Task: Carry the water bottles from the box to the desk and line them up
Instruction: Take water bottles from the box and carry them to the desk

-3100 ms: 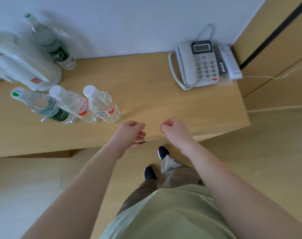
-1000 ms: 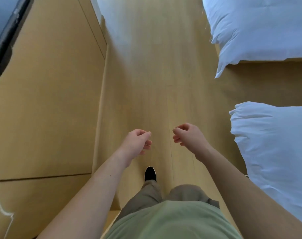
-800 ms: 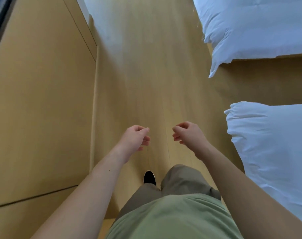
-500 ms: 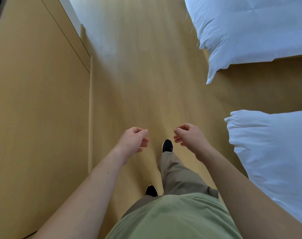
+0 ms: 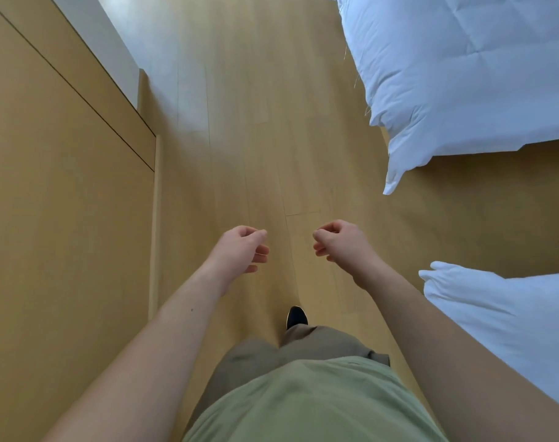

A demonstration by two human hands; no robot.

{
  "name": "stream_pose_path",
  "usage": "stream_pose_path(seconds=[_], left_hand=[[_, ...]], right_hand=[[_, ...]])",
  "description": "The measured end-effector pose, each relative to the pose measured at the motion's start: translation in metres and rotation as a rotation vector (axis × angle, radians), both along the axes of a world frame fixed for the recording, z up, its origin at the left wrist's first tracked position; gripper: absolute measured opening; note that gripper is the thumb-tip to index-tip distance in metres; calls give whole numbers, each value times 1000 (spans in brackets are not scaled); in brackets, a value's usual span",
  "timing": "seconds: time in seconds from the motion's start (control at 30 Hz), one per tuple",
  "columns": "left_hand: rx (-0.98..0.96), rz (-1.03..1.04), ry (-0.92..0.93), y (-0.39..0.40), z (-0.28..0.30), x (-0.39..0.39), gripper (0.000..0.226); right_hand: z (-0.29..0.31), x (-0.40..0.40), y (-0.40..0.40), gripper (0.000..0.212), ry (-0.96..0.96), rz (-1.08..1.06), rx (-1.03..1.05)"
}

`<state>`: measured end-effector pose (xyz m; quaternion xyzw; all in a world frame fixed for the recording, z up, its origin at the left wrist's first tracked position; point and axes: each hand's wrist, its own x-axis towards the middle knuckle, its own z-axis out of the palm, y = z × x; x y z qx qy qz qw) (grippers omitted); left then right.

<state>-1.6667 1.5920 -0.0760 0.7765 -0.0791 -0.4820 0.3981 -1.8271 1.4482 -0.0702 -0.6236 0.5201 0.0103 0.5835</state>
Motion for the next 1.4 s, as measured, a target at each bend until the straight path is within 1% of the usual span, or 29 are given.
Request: stream_pose_path(seconds=[0.17,0.43,0.73,0.97,1.1,1.23,1.4], left_hand=[[2,-14,-5,-53,7,41,20],[-8,-48,4,-145,1,123,20],[-42,-91,37,-254,5,256,21],[-61,-115,46,-328,8,344,21],[-37,-131,41,-361,3,382,22],[-35,-92,48,-398,-4,425,22],[-44,-69,66,-466,-5,477,21]], right_hand=[[0,43,-56,10,-13,12,-5],[-10,114,-135,11,-10,-37,-8],[5,246,-235,12,13,-82,-32],[11,321,-300,12,8,-148,-43],[5,361,-336,12,25,-144,-39],[-5,409,-381,12,17,-141,-7],[-16,474,-448,11,-5,-137,39]])
